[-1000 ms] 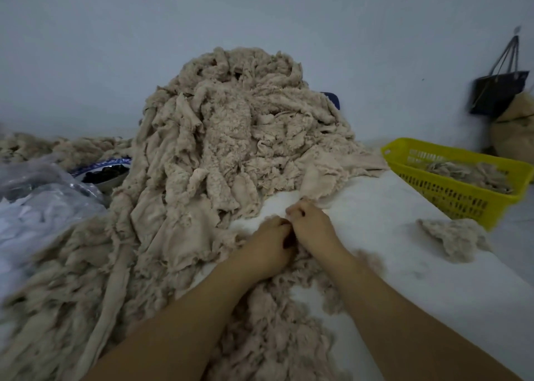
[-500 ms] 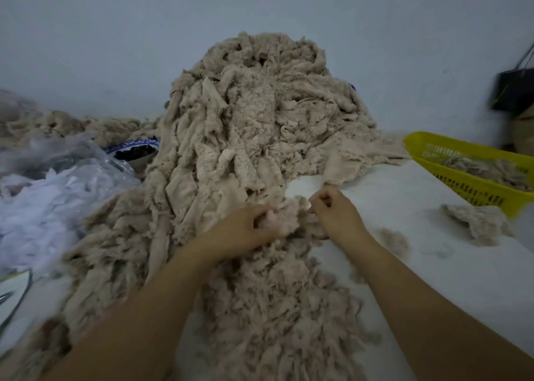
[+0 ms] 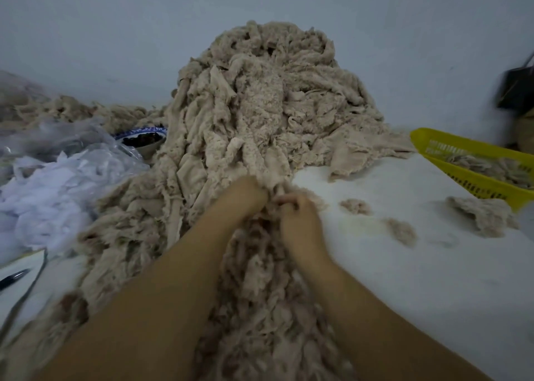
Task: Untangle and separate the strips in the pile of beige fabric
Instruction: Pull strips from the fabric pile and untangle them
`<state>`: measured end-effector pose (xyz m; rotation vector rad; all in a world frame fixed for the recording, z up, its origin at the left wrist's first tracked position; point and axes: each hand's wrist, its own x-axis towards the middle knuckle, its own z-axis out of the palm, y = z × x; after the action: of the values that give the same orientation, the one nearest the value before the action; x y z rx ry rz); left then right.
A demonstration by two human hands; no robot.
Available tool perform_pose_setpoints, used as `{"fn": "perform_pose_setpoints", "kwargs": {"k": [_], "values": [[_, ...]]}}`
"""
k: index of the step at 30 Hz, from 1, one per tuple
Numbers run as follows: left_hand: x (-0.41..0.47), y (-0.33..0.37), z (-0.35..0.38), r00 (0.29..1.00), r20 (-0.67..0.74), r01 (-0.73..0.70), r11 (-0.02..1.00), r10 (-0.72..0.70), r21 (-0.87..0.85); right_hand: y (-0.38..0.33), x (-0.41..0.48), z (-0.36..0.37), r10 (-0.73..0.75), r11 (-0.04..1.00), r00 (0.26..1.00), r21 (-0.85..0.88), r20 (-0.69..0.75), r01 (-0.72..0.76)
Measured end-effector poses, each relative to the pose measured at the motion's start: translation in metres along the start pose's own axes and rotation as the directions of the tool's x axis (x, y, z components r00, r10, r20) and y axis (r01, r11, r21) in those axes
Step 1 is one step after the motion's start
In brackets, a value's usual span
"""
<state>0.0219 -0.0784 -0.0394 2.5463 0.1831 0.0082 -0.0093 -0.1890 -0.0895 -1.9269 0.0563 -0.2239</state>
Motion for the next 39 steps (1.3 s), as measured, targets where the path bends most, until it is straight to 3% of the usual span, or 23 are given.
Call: {"fn": "perform_pose_setpoints", "kwargs": {"k": [3,7,9,11,14,19,22,26,29,32,37,39], "values": [[0.015,0.036,0.016,0.995,-0.101,-0.021,0.972,-0.003,-0.236,-0.002,0.028,-0.034,0.059,0.993,0.988,0.111,-0.145,-0.043],[0.012,0.069,0.063,0.981,-0.110,-0.191,0.882,0.159,-0.431,0.001,0.050,-0.050,-0.032,0.988,0.999,0.150,-0.008,0.032],[0.011,0.060,0.077,0.968,-0.091,-0.251,0.906,0.234,-0.342,0.013,0.051,-0.055,-0.075,0.997,0.994,0.033,0.082,0.073],[0.006,0.044,0.083,0.961,-0.176,-0.252,0.934,0.212,-0.252,0.022,0.049,-0.057,-0.092,0.993,0.985,-0.063,0.144,0.102],[-0.014,0.030,0.082,0.935,-0.300,-0.270,0.926,0.188,-0.262,0.019,0.044,-0.046,-0.085,0.994,0.973,-0.050,0.216,0.098],[-0.064,0.008,0.074,0.943,-0.312,-0.200,0.942,0.111,-0.268,0.014,0.037,-0.028,-0.128,0.966,0.941,-0.175,0.313,0.189],[-0.074,0.014,0.066,0.951,-0.264,-0.253,0.896,0.161,-0.364,0.012,0.046,-0.037,-0.088,0.964,0.979,-0.232,0.184,0.130],[-0.032,0.037,0.056,0.979,-0.090,-0.205,0.880,0.184,-0.428,0.019,0.052,-0.046,-0.041,0.995,0.998,-0.092,0.038,0.045],[0.001,0.040,0.059,0.986,0.086,-0.100,0.915,0.145,-0.391,0.028,0.052,-0.042,-0.096,0.961,0.995,-0.260,0.004,0.094],[0.023,0.041,0.064,0.988,0.144,0.035,0.838,0.053,-0.545,0.033,0.055,-0.046,-0.143,0.851,0.986,-0.498,0.089,0.168],[0.003,0.018,0.072,0.976,-0.149,-0.217,0.771,0.159,-0.599,0.037,0.049,-0.057,-0.151,0.832,0.952,-0.487,0.265,0.268],[-0.011,0.006,0.074,0.973,-0.169,-0.226,0.765,0.155,-0.603,0.038,0.048,-0.056,-0.148,0.893,0.957,-0.383,0.247,0.237]]}}
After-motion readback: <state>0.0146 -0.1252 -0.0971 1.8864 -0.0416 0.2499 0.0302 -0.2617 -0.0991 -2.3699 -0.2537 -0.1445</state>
